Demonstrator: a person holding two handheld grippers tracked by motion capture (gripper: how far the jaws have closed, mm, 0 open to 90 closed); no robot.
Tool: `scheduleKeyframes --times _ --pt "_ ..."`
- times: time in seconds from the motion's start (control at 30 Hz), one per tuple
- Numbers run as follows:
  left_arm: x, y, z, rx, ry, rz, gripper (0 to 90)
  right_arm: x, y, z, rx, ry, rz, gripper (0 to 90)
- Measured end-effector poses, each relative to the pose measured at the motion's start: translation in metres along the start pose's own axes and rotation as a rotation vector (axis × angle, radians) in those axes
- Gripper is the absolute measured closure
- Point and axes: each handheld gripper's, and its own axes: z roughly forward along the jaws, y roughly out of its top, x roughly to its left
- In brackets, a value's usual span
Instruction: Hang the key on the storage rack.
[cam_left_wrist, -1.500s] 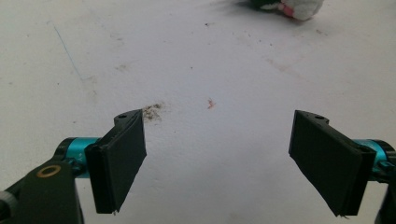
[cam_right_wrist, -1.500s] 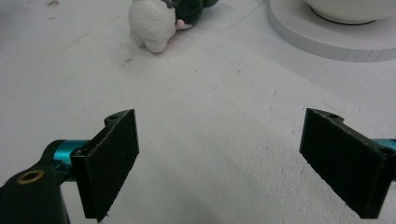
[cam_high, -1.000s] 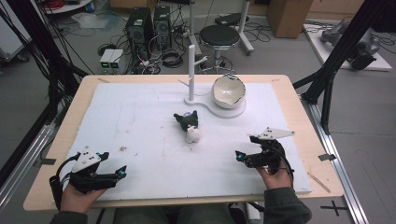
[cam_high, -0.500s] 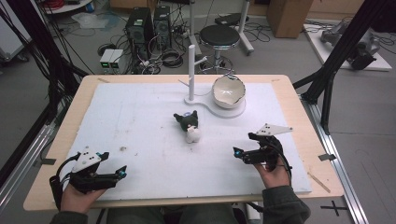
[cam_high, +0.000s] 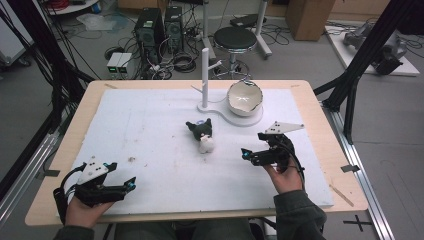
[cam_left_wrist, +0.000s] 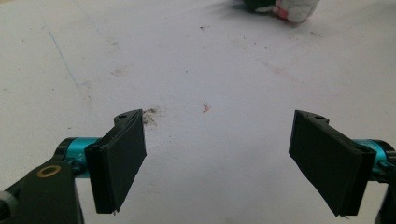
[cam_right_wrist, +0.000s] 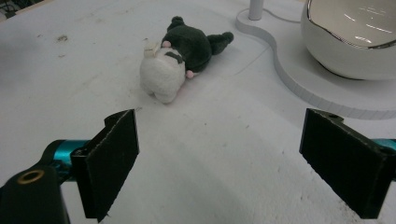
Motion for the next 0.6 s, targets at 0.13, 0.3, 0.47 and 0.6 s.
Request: scheduleKeyframes --times 0.13,0.3,0.47,0.6 --pt "0.000 0.000 0.000 0.002 0.000 0.001 19.1 0.003 0.009 0.004 -0.003 0.004 0.015 11.1" --pt "-0.001 0.000 0.000 -0.003 0.000 -0.001 19.1 0.007 0.021 0.009 -0.005 -0.007 0.008 11.3" --pt "-0.001 0.000 0.000 0.002 0.002 0.002 19.1 0.013 0.035 0.017 -0.004 -0.011 -0.002 11.3" --pt "-0.001 0.000 0.000 -0.002 0.002 0.000 19.1 0.019 0.047 0.028 0.005 -0.011 -0.019 11.3"
